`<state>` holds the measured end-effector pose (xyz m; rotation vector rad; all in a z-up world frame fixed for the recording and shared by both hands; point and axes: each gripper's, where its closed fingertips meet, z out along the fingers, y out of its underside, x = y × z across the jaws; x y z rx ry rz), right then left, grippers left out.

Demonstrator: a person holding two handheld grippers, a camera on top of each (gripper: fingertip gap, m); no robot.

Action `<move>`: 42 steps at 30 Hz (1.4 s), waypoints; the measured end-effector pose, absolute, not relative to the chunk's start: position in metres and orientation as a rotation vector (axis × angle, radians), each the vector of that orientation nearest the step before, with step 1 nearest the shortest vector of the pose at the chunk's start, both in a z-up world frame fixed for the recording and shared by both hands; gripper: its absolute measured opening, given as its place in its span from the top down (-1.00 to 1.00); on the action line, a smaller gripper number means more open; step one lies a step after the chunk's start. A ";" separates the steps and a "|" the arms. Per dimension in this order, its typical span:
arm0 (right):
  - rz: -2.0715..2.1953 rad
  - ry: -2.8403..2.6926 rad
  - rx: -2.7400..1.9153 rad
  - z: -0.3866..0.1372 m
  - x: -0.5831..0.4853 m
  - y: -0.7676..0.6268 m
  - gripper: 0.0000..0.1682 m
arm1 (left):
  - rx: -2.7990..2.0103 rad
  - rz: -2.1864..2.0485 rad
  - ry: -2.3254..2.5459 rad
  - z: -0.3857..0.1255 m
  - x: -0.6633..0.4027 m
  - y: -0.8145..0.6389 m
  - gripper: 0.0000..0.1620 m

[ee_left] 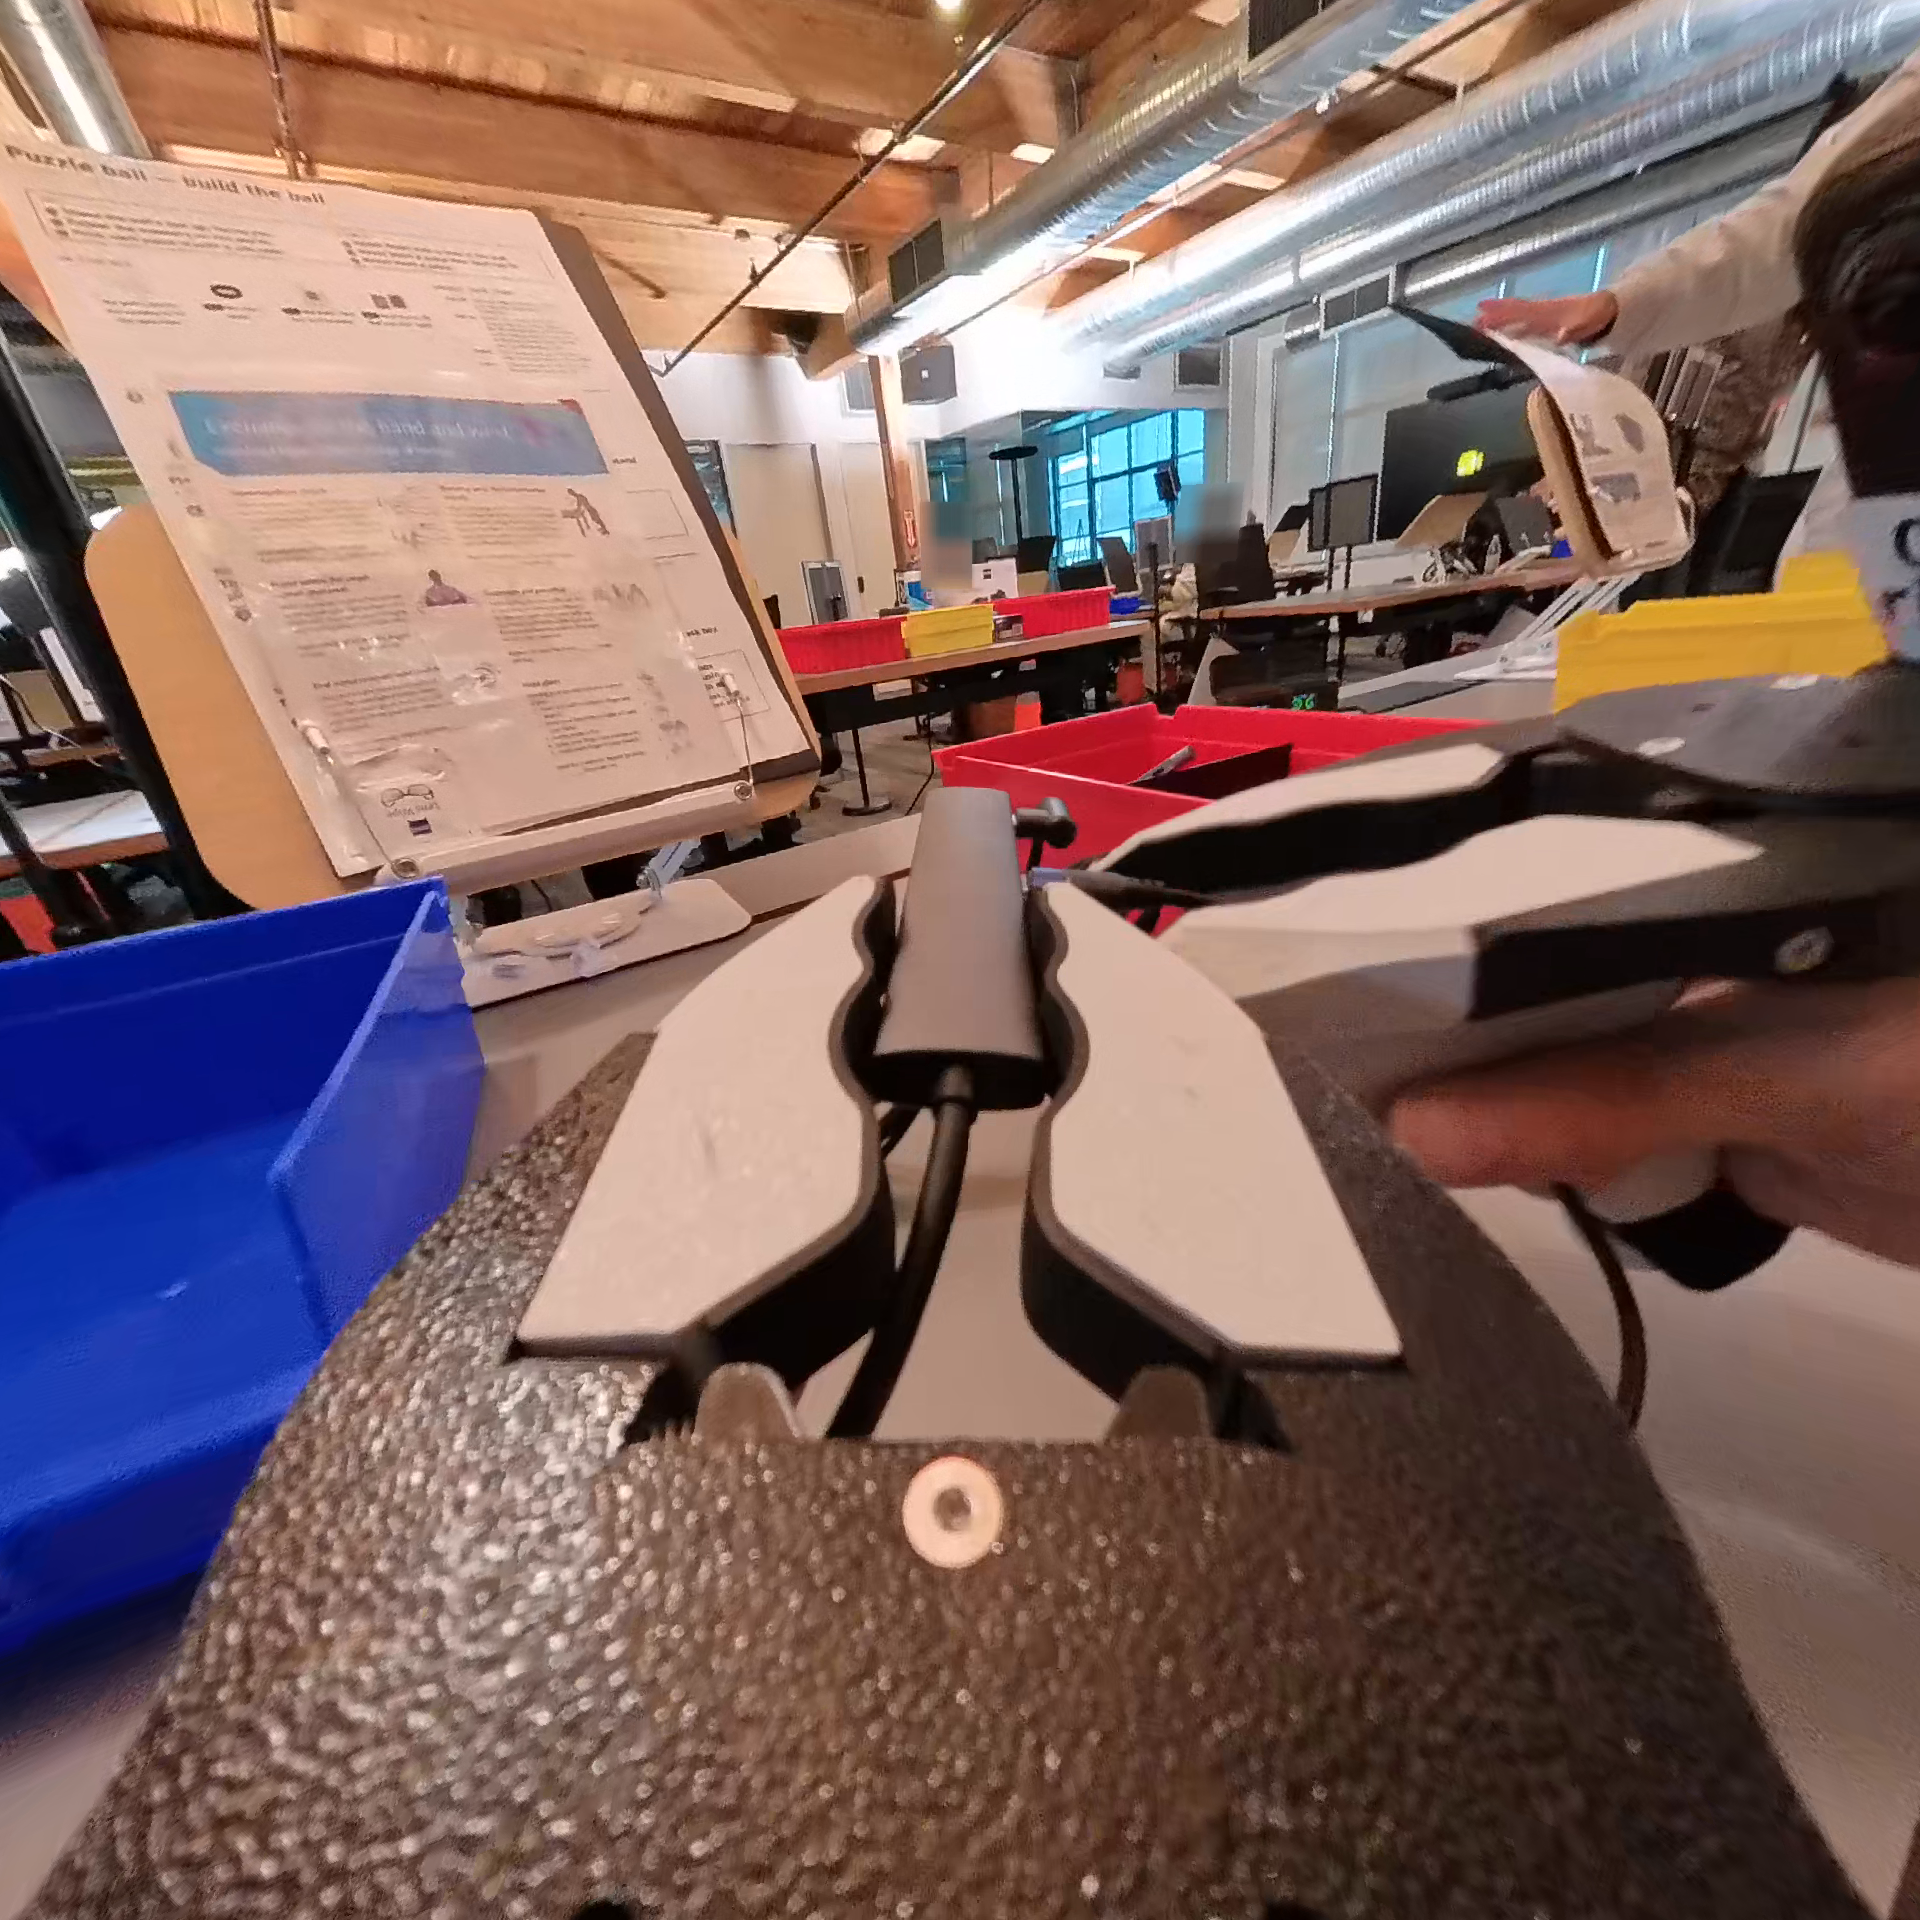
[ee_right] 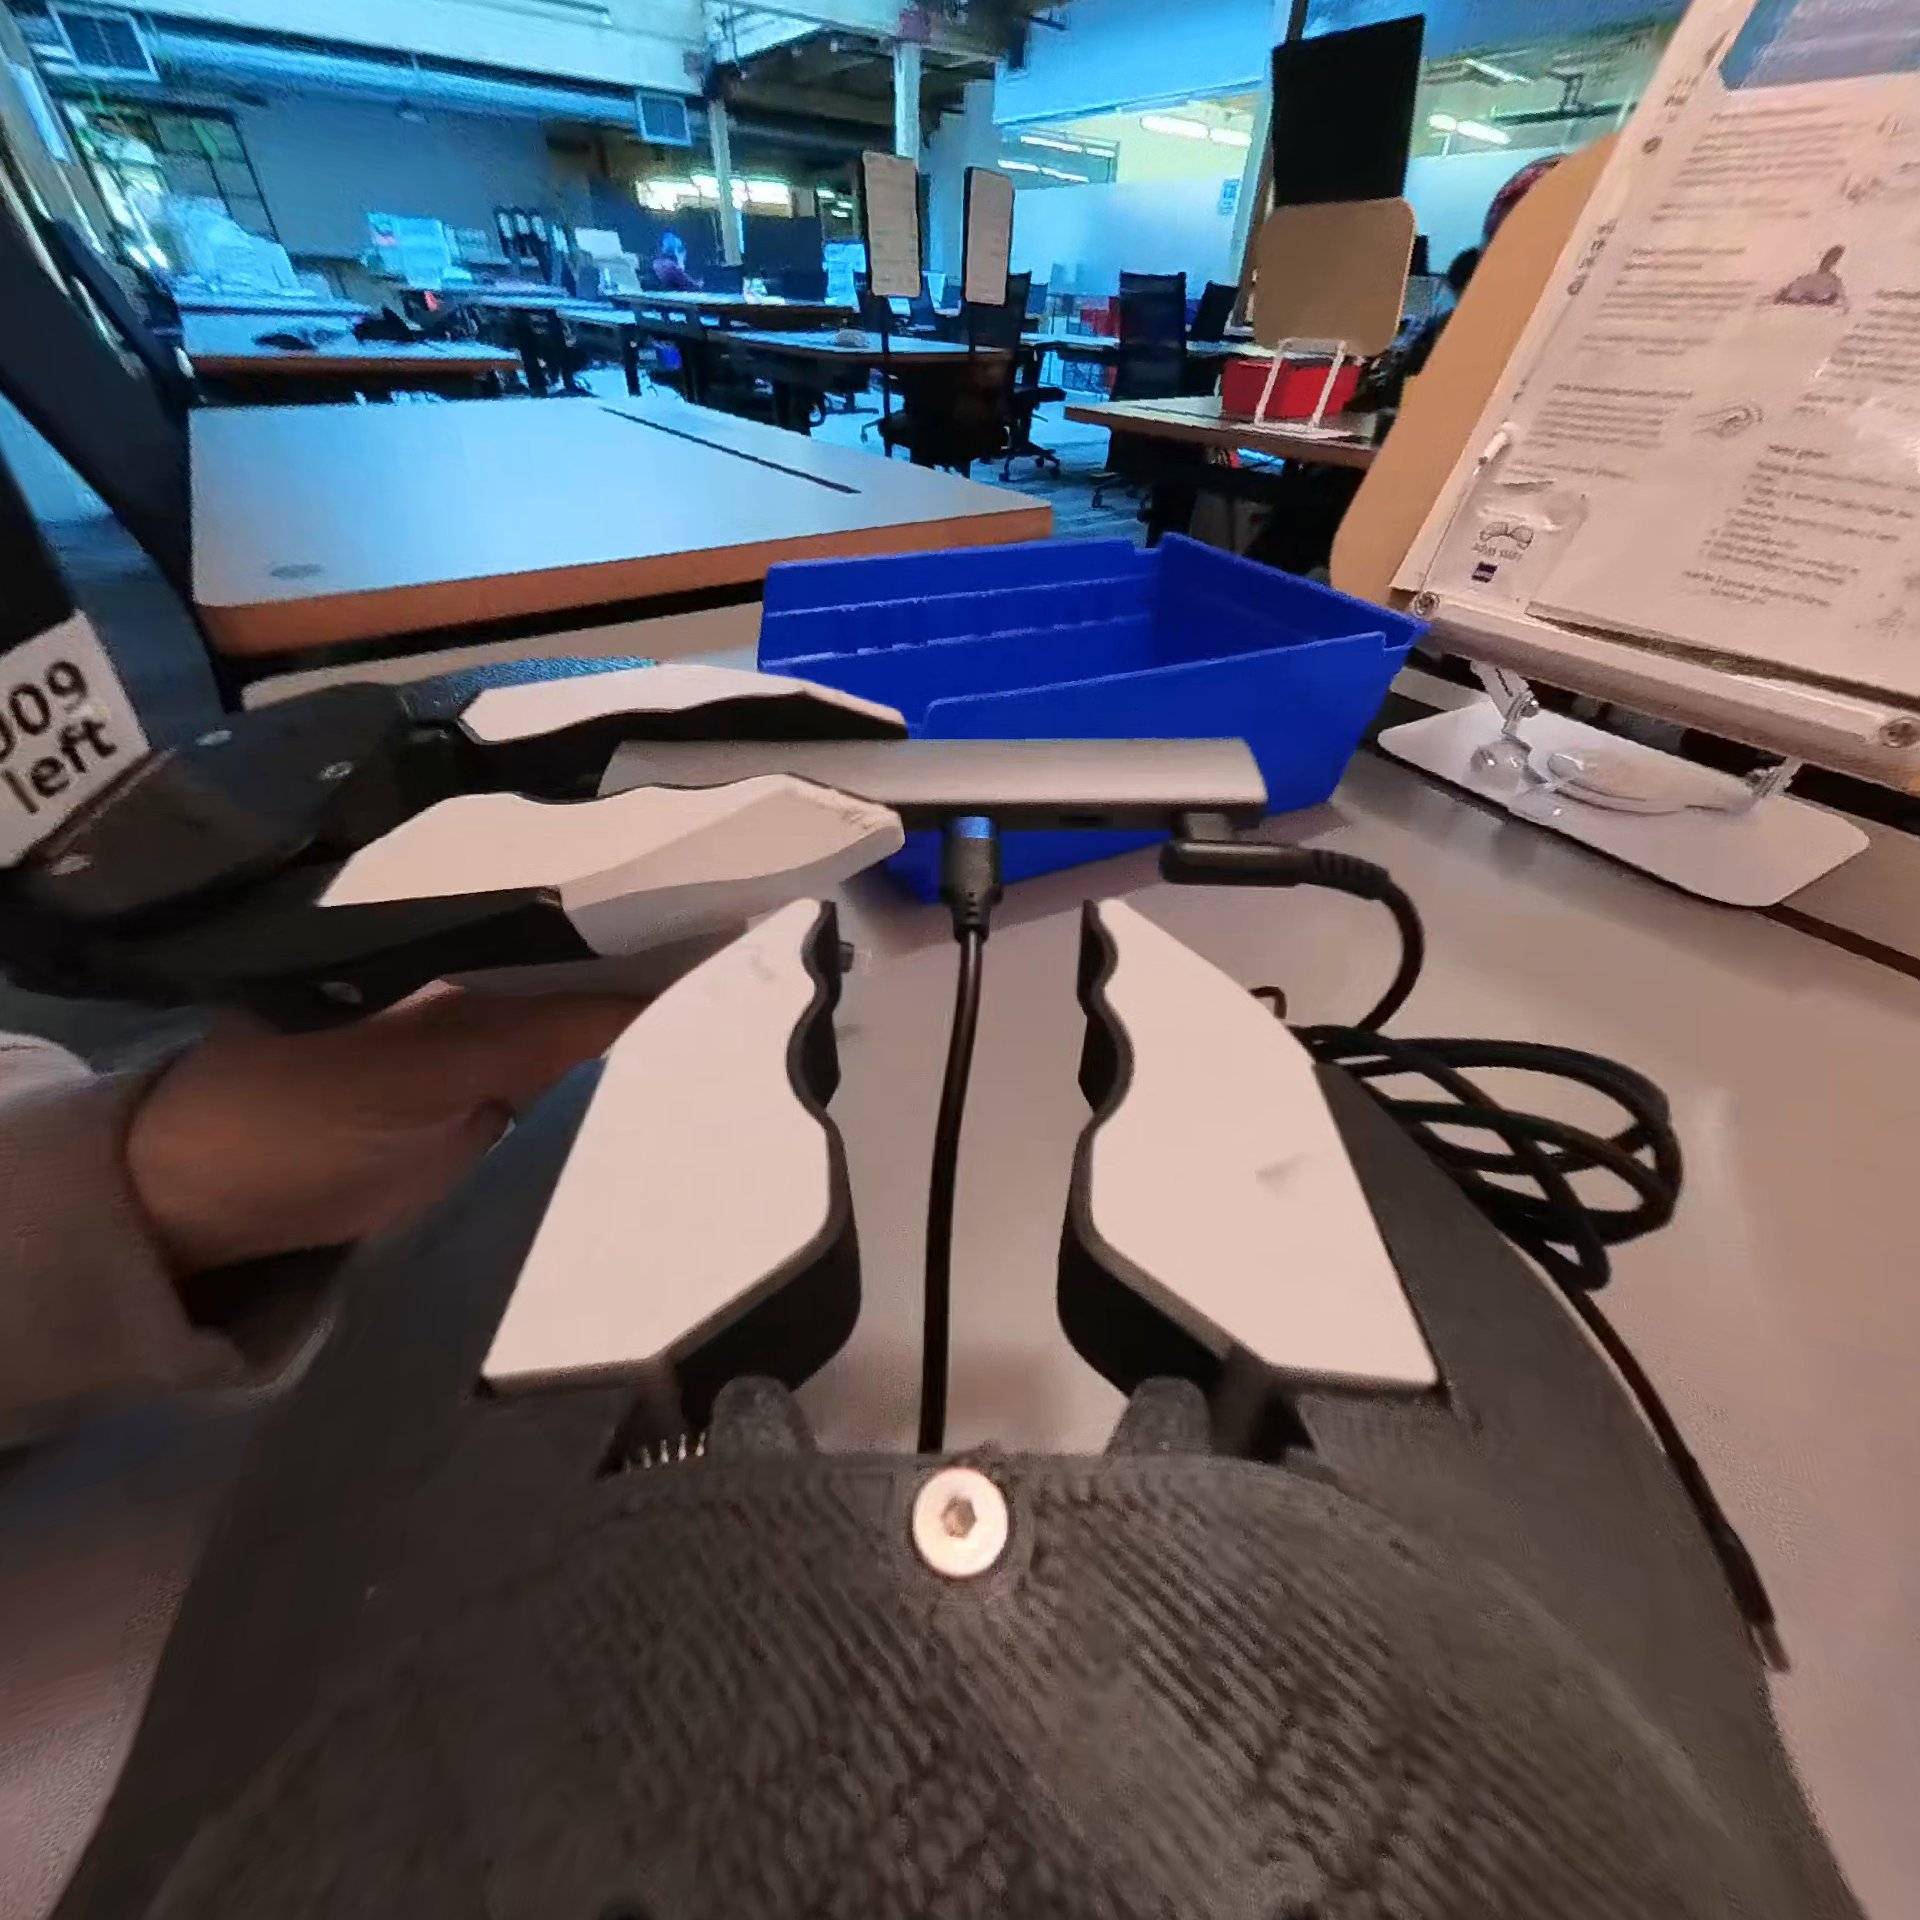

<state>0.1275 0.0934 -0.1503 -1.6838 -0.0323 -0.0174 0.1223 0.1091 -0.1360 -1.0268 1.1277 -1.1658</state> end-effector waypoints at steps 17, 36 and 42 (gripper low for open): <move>-0.159 0.024 -1.627 -0.154 0.136 0.099 0.86 | -1.151 -1.285 1.080 -0.150 0.127 0.110 0.69; -0.295 0.075 -1.560 -0.099 0.209 0.013 0.87 | -1.076 -1.282 1.082 -0.115 0.117 0.117 0.70; -0.675 0.027 -1.435 -0.004 0.313 -0.025 0.87 | -1.116 -1.337 1.147 -0.136 0.125 0.112 0.70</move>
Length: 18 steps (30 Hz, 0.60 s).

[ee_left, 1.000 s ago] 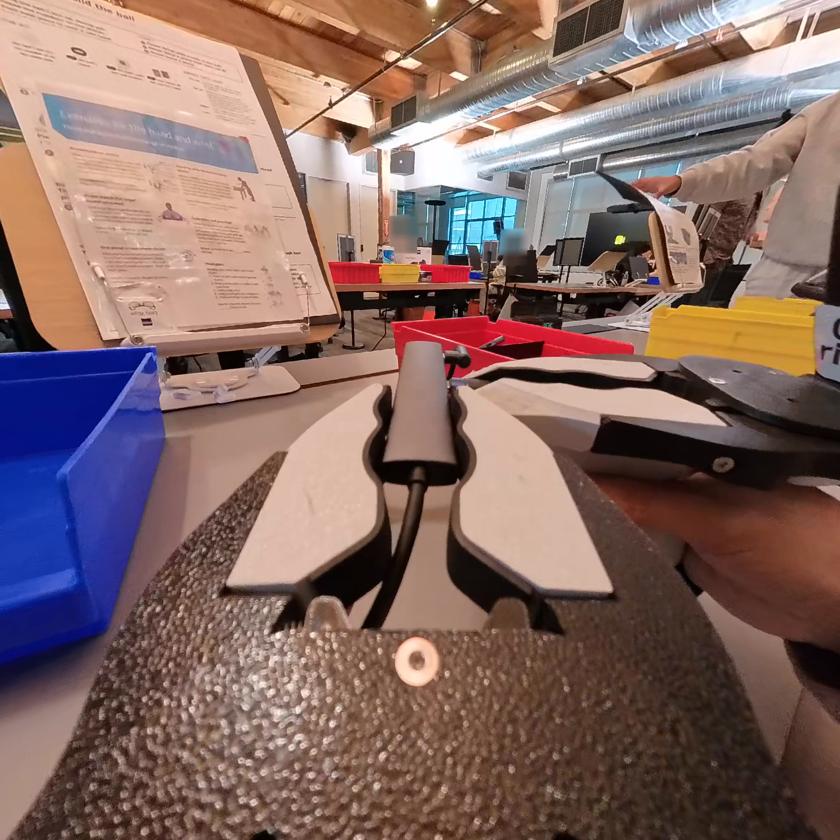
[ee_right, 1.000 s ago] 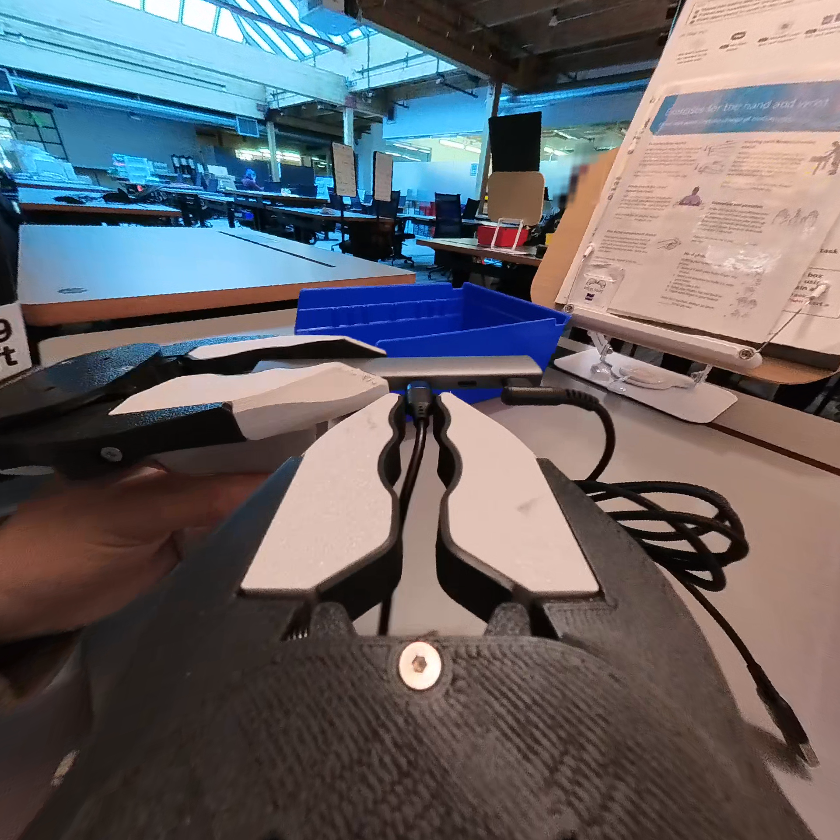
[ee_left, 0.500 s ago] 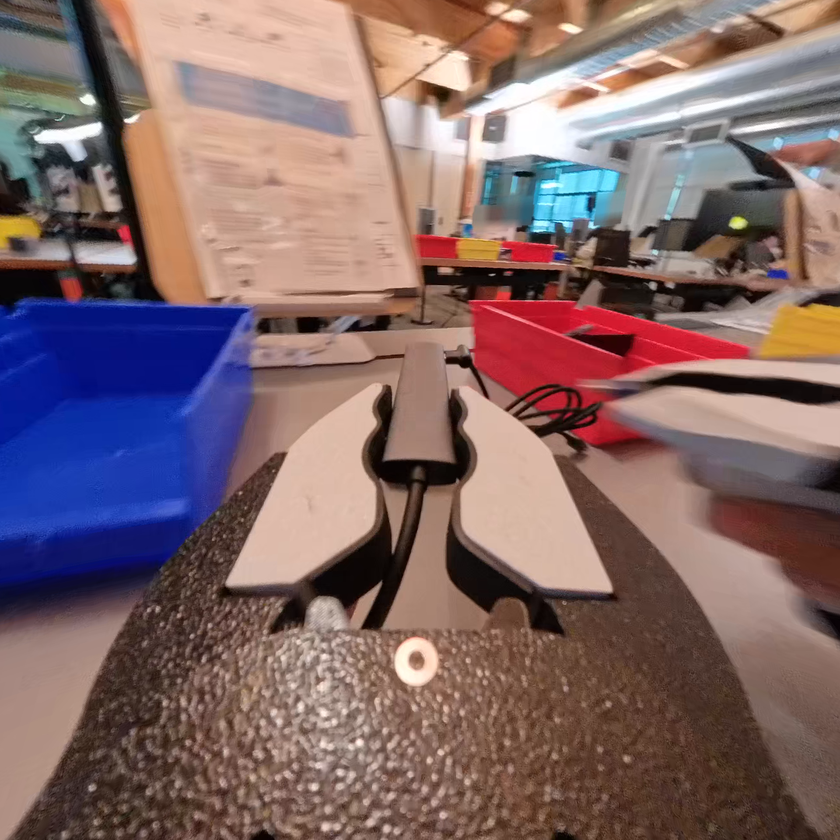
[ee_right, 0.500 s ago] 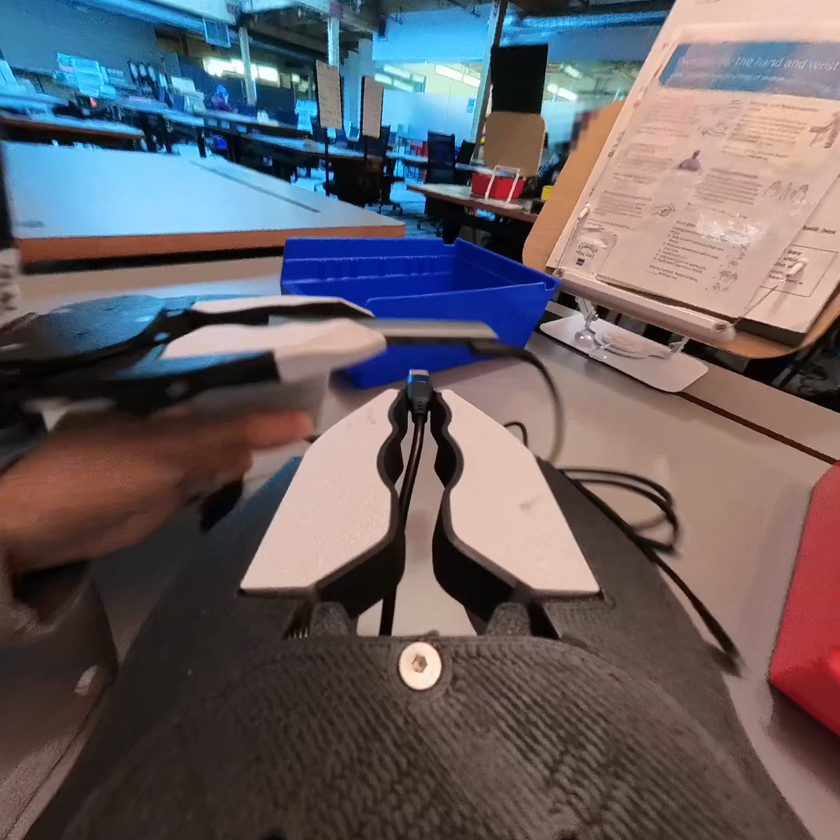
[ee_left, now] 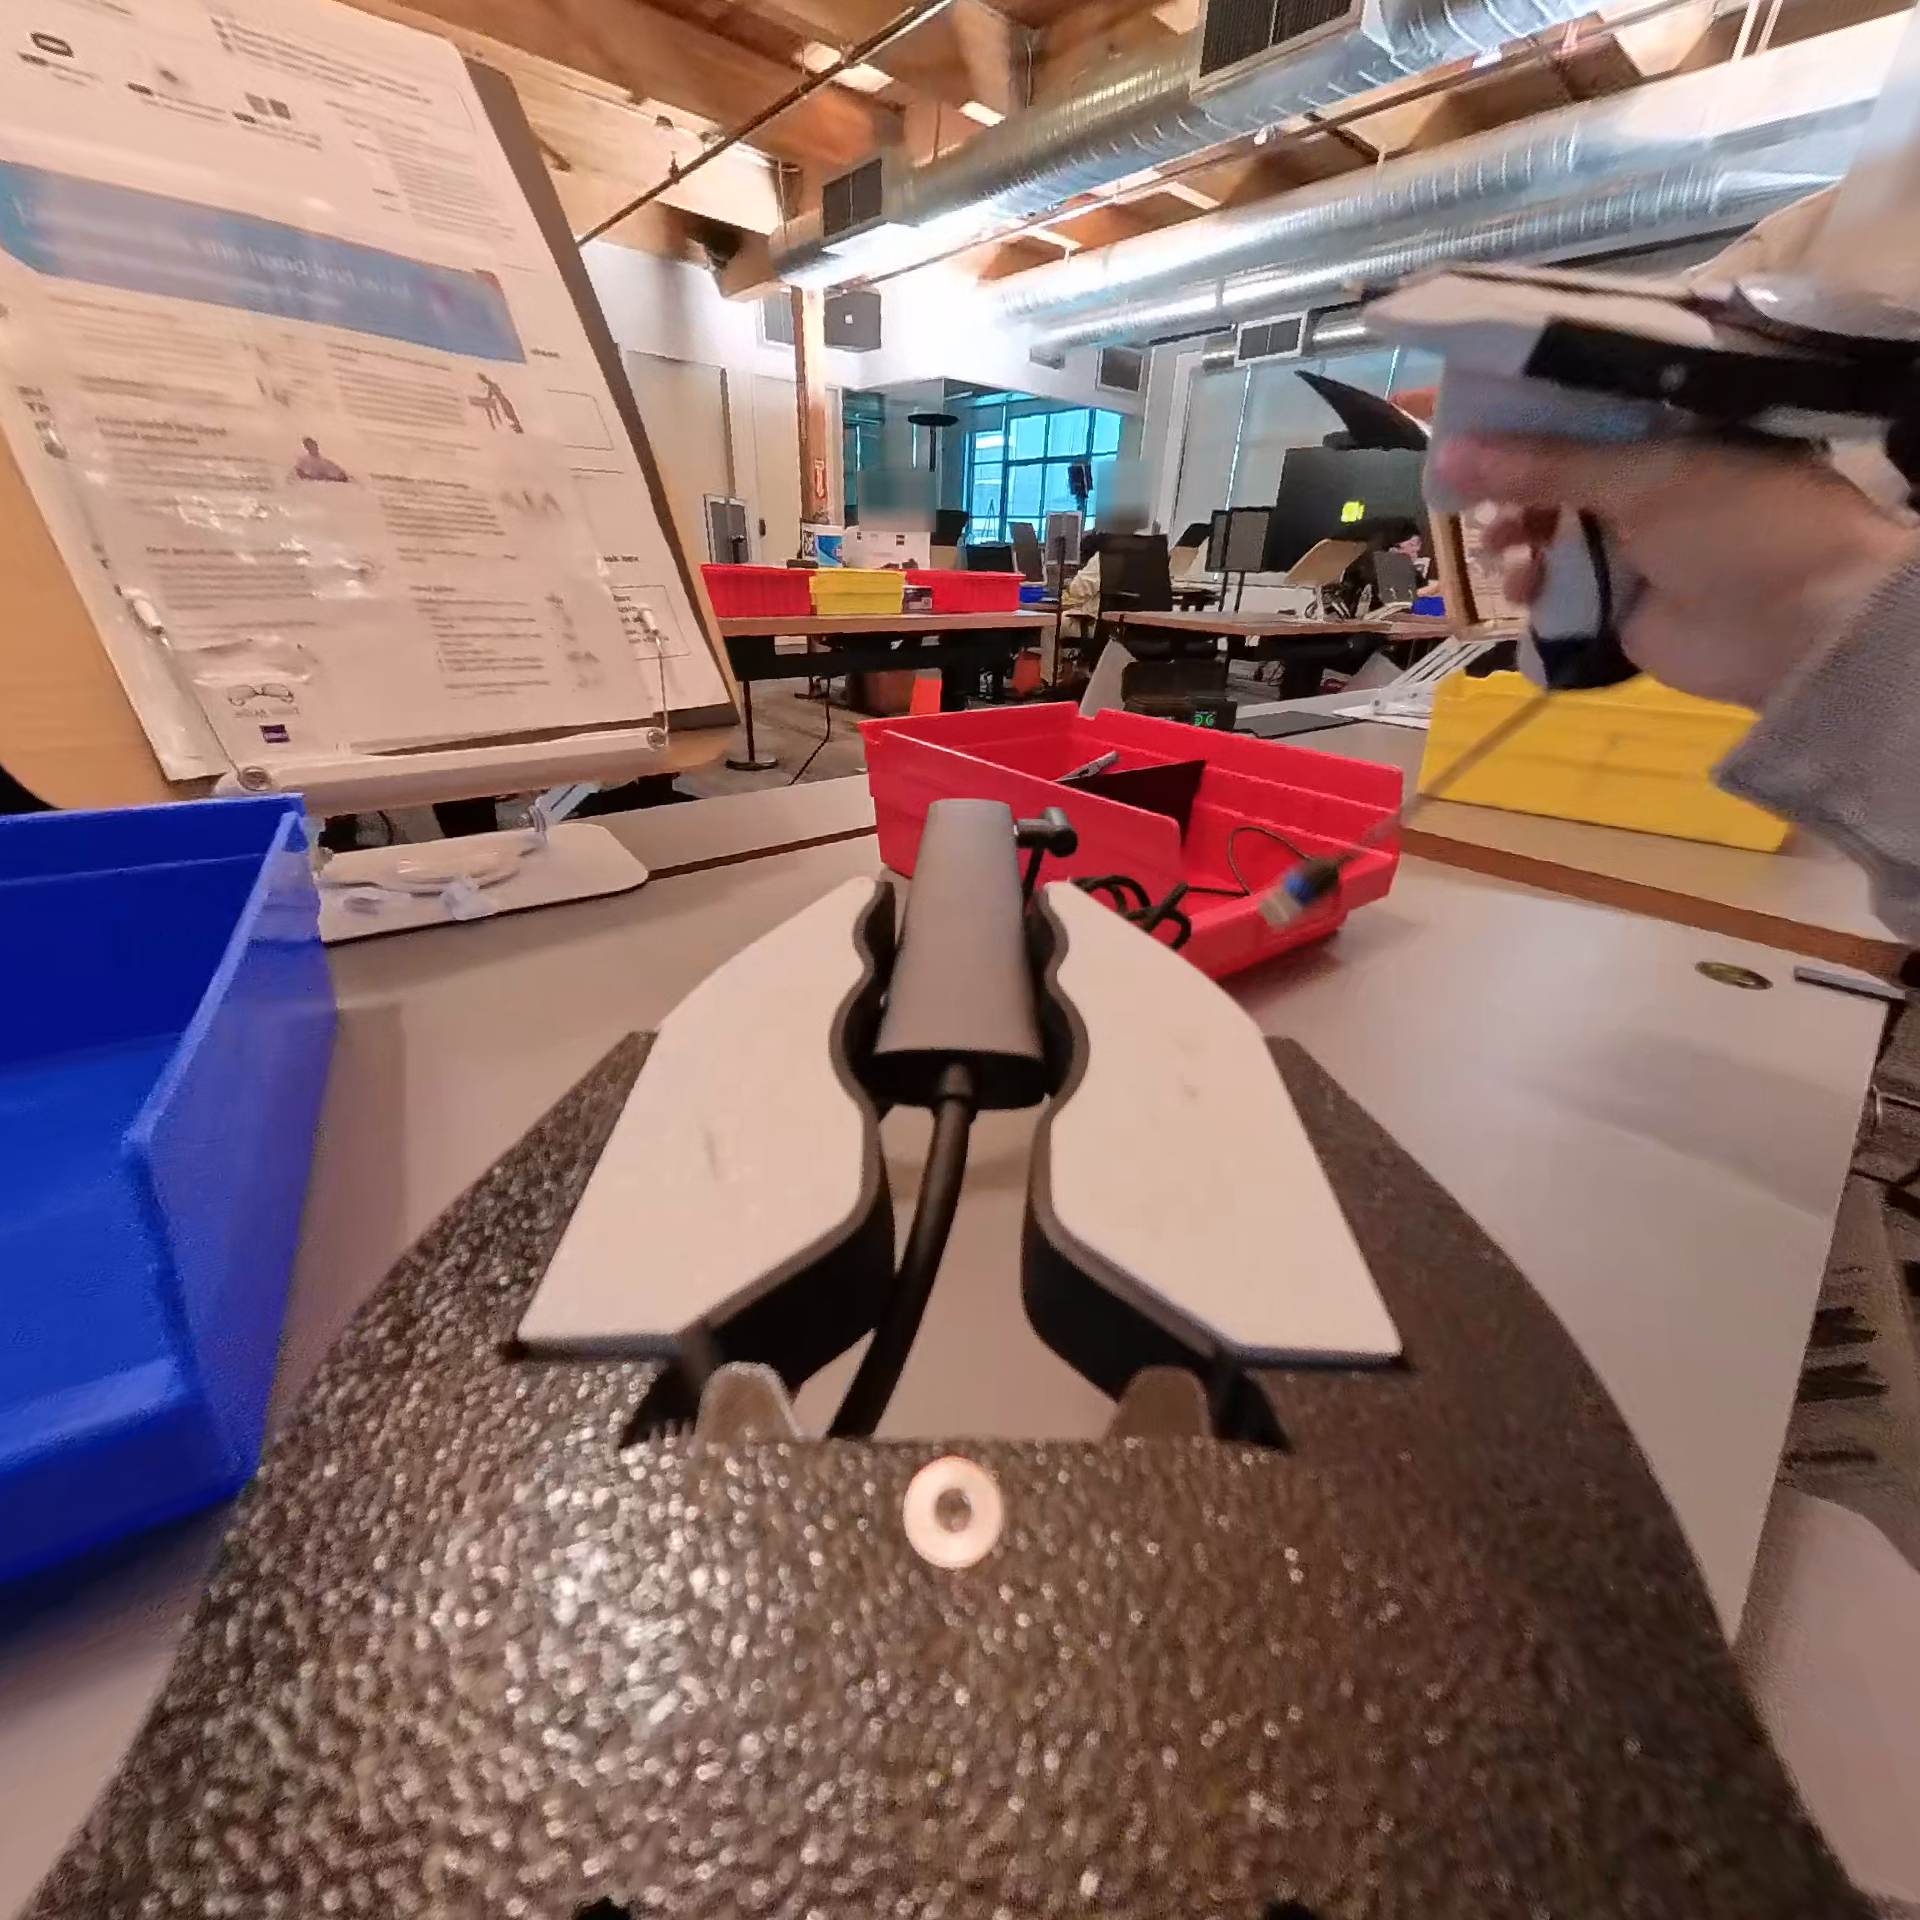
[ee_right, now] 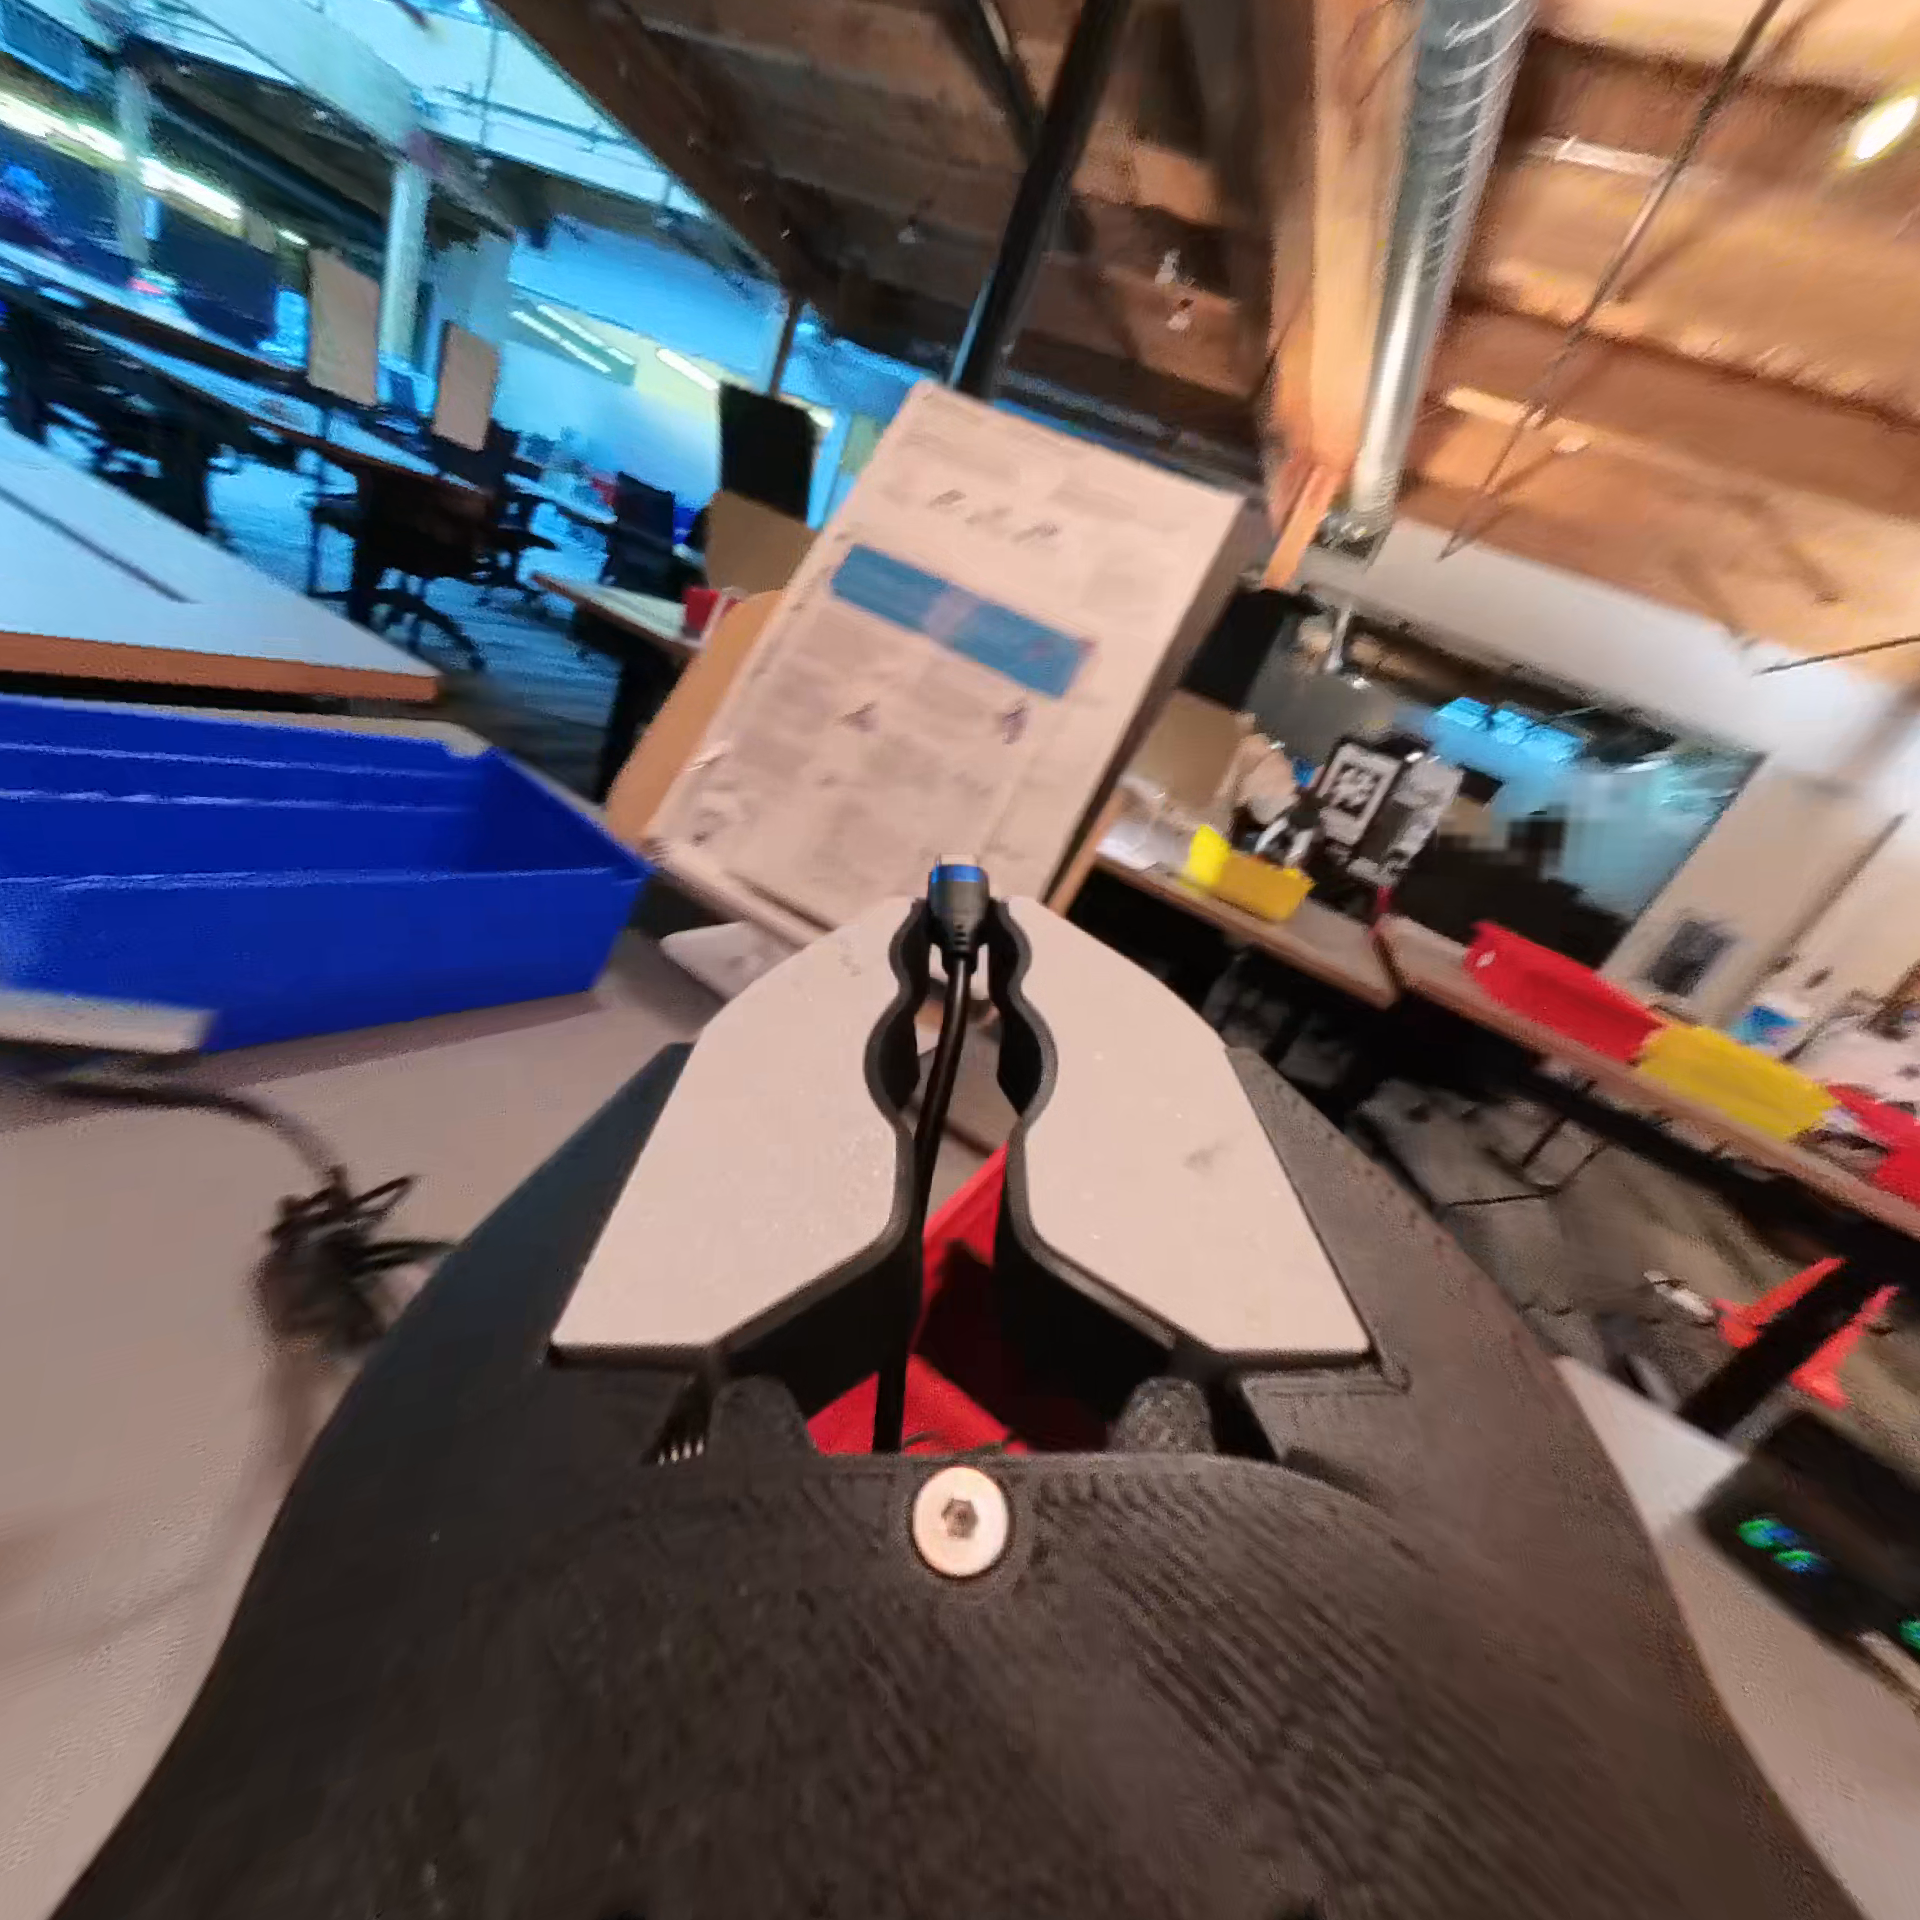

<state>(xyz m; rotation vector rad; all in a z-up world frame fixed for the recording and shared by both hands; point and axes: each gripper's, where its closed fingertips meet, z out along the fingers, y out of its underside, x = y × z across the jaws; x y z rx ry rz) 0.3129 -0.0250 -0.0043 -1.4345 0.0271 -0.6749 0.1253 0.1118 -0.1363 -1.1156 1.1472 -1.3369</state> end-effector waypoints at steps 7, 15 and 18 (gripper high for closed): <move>-0.895 -0.024 -1.345 0.013 0.414 -0.032 0.87 | -1.106 -1.327 1.181 -0.142 0.128 0.111 0.70; -0.775 -0.155 -1.907 -0.157 0.446 0.000 0.87 | -1.111 -1.322 1.188 -0.148 0.128 0.114 0.70; -0.722 -0.227 -2.125 -0.187 0.452 -0.016 0.87 | -1.113 -1.329 1.188 -0.149 0.129 0.114 0.70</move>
